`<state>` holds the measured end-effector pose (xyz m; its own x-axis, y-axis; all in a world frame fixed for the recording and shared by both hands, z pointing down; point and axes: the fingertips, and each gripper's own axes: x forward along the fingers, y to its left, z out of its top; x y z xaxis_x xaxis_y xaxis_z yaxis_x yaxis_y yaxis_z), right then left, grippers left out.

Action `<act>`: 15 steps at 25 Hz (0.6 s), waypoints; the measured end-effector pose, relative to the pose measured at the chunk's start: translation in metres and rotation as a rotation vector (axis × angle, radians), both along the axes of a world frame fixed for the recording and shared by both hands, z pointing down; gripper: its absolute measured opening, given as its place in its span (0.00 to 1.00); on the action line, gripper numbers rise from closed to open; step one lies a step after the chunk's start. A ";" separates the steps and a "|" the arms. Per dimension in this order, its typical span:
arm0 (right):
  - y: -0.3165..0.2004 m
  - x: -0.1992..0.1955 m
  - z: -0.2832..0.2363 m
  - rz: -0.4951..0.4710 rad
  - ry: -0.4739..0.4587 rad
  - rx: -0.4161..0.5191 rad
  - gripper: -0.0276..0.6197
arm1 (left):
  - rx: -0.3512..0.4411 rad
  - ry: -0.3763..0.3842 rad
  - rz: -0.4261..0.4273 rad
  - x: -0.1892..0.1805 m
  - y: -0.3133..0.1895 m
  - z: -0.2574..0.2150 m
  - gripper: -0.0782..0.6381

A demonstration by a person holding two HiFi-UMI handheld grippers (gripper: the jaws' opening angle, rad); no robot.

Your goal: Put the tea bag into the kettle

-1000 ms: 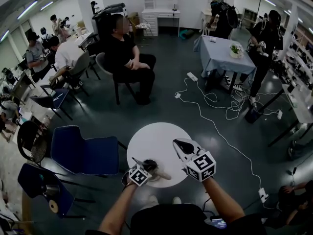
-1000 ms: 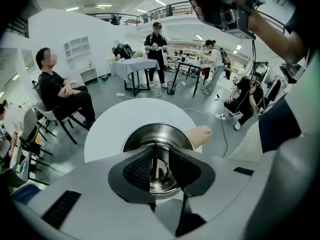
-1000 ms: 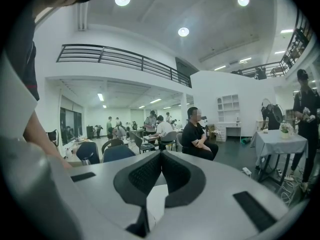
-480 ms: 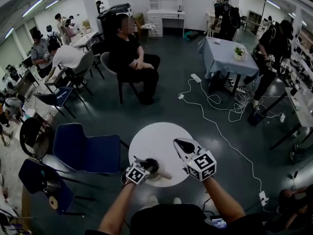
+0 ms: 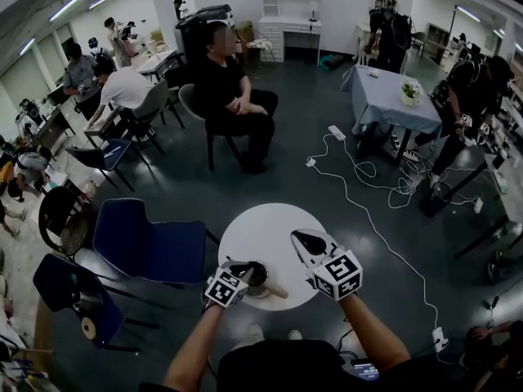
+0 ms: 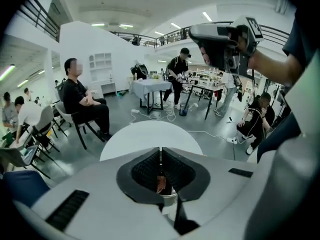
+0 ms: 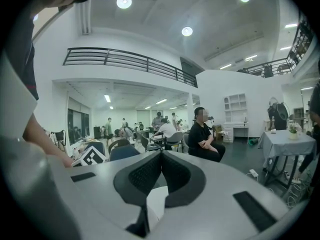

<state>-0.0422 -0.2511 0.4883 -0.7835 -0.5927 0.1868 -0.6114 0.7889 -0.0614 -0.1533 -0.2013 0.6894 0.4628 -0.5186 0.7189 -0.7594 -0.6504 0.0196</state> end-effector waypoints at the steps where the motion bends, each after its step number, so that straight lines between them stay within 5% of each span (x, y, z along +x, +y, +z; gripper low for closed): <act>1: 0.000 0.000 -0.001 -0.005 -0.002 0.000 0.07 | 0.030 0.015 -0.007 0.001 -0.002 -0.009 0.14; 15: 0.023 0.003 -0.003 -0.098 0.009 0.016 0.07 | 0.294 0.212 -0.178 0.011 -0.002 -0.112 0.13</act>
<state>-0.0396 -0.2286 0.4849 -0.8360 -0.5167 0.1848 -0.5321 0.8456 -0.0430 -0.1424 -0.2034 0.5769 0.4697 -0.7731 0.4263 -0.8596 -0.5106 0.0211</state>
